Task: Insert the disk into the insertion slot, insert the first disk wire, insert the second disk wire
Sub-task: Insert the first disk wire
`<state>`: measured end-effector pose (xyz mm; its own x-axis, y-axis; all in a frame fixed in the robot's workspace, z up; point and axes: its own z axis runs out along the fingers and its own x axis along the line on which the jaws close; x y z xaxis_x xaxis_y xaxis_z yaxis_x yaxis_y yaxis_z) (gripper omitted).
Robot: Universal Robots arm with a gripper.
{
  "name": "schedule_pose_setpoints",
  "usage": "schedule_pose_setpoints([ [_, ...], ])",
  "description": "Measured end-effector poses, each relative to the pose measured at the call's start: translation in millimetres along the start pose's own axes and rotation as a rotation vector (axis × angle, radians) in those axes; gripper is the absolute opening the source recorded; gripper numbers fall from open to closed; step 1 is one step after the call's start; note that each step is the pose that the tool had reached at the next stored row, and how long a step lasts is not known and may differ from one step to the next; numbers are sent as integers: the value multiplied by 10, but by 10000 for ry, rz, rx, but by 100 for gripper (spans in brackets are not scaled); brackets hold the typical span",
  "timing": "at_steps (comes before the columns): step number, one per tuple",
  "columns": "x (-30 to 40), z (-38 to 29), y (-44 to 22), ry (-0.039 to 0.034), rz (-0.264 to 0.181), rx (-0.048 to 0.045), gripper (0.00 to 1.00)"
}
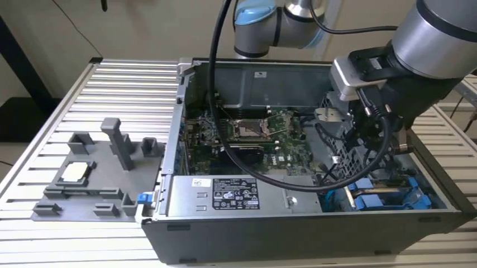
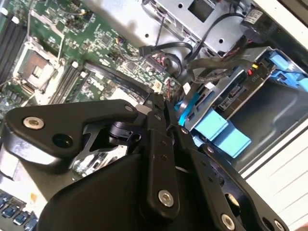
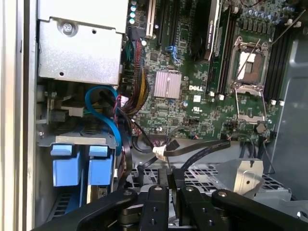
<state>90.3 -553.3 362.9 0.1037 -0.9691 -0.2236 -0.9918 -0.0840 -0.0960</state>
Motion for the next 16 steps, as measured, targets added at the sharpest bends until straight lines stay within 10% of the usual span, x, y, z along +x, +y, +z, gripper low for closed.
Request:
schedule_pose_setpoints([
  [5, 47, 4, -90, 334, -22, -50, 16],
  [16, 262, -17, -294, 487, 11, -278, 16],
])
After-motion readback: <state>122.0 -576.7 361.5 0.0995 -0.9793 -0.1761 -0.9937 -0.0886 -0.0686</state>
